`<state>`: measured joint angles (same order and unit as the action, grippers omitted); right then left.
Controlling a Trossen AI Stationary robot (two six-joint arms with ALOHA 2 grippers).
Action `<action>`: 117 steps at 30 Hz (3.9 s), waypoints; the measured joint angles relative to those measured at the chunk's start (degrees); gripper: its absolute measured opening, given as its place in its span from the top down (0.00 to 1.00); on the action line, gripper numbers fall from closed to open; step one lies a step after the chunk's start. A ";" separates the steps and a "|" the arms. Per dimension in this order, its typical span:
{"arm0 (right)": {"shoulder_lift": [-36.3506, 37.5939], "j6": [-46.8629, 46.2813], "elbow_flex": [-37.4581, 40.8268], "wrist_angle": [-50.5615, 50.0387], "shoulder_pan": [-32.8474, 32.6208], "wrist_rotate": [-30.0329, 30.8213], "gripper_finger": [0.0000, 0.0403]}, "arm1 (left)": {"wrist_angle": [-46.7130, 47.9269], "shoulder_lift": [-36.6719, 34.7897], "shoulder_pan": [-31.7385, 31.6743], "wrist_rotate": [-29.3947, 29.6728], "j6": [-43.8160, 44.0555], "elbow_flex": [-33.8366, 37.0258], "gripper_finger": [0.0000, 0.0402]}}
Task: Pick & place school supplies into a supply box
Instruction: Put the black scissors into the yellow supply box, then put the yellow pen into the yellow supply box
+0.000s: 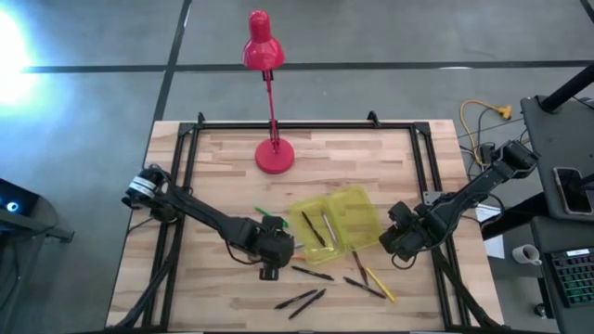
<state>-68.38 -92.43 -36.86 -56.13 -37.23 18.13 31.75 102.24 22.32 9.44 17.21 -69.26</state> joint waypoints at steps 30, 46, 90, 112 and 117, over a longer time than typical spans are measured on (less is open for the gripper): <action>0.00 -0.19 0.02 0.07 0.00 -0.02 0.68 | -5.40 0.17 -1.89 0.86 0.79 5.28 0.88; 0.00 0.71 0.02 -0.03 0.01 0.00 0.68 | 14.84 0.17 -3.24 0.03 -22.42 -12.49 0.89; -0.01 -3.62 0.68 -0.38 0.00 0.00 0.68 | 5.58 22.71 -15.09 -8.97 -53.37 -25.88 0.87; -0.02 -2.74 0.68 -0.46 0.00 0.00 0.68 | 21.50 18.74 -15.16 -5.91 -43.95 -34.84 0.66; -0.02 -2.09 1.16 -0.32 0.00 0.77 0.68 | 22.21 11.32 -15.01 -5.96 -42.83 -30.40 0.67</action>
<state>-68.40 -94.52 -35.70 -56.46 -37.23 18.90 53.96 113.56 7.31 3.49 -25.62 -99.66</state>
